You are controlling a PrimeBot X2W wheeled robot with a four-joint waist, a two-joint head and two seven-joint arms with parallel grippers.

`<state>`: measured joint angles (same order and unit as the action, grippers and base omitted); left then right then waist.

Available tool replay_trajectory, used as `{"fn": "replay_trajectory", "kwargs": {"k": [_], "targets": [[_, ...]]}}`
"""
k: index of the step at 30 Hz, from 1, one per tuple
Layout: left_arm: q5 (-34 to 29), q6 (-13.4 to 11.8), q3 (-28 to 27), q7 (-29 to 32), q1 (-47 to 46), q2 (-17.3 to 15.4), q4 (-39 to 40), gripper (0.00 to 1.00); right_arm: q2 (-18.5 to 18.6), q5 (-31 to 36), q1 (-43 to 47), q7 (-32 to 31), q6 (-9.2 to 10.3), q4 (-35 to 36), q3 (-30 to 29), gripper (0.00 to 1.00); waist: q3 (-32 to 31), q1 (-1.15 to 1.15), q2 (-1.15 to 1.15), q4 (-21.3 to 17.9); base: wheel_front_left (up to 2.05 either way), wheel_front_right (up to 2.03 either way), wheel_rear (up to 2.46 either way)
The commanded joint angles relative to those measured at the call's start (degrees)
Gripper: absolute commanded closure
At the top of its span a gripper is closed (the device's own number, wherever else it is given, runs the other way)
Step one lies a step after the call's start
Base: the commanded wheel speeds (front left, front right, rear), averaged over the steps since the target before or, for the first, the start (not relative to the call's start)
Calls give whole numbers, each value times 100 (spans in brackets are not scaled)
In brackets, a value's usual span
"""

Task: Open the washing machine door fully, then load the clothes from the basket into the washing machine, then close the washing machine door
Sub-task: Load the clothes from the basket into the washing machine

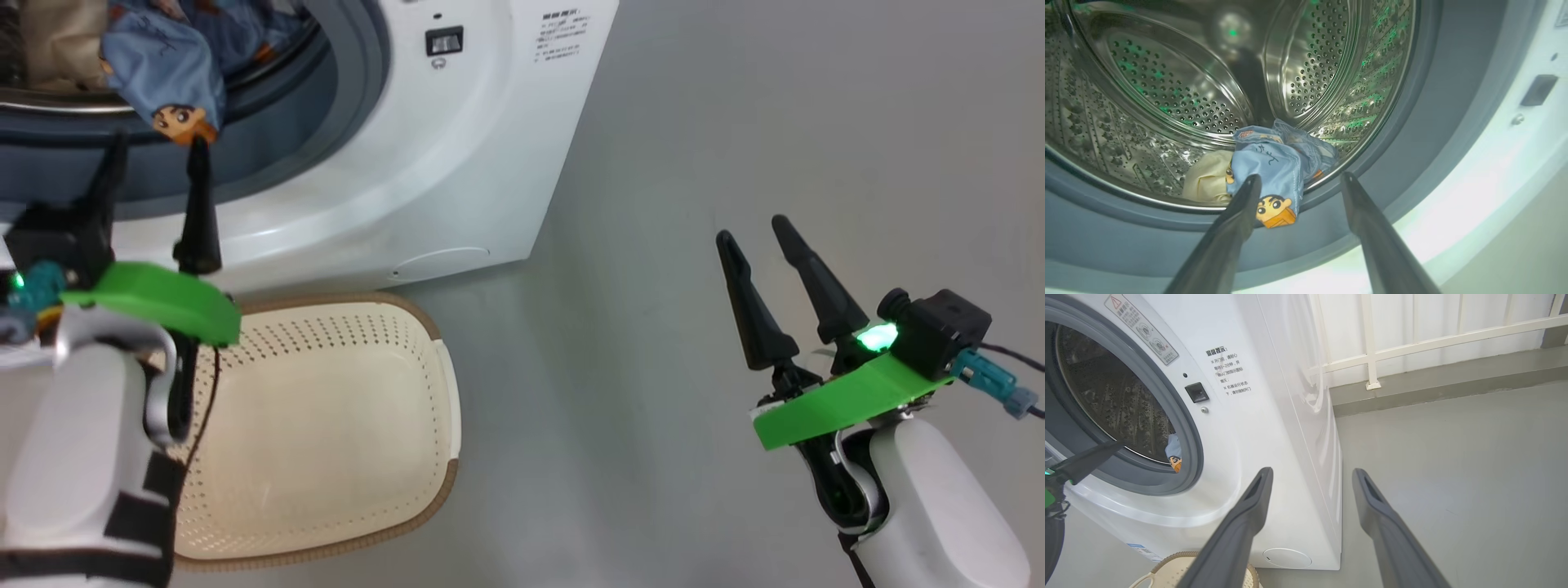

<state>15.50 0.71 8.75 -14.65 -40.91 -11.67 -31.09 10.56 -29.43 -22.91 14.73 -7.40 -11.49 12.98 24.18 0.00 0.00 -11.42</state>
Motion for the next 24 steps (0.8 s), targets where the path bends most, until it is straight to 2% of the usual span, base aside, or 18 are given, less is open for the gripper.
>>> {"fn": "replay_trajectory", "kwargs": {"k": [1, 15, 24], "targets": [[43, -53, -193, -35, 193, -173, 265, 0, 22, -76, 212, 27, -9, 99, 118, 0, -146, 0, 0, 25, 0, 0, 0], [201, -333, -299, -35, 1968, 39, 1520, 0, 165, -85, 474, 27, -9, -15, 160, 0, -1007, 0, 0, 235, 0, 0, 0], [258, -397, -247, 10, 2587, 31, 1860, 0, 234, -105, 686, 27, -9, -88, 168, 0, -1471, 0, 0, 432, 0, 0, 0]]}}
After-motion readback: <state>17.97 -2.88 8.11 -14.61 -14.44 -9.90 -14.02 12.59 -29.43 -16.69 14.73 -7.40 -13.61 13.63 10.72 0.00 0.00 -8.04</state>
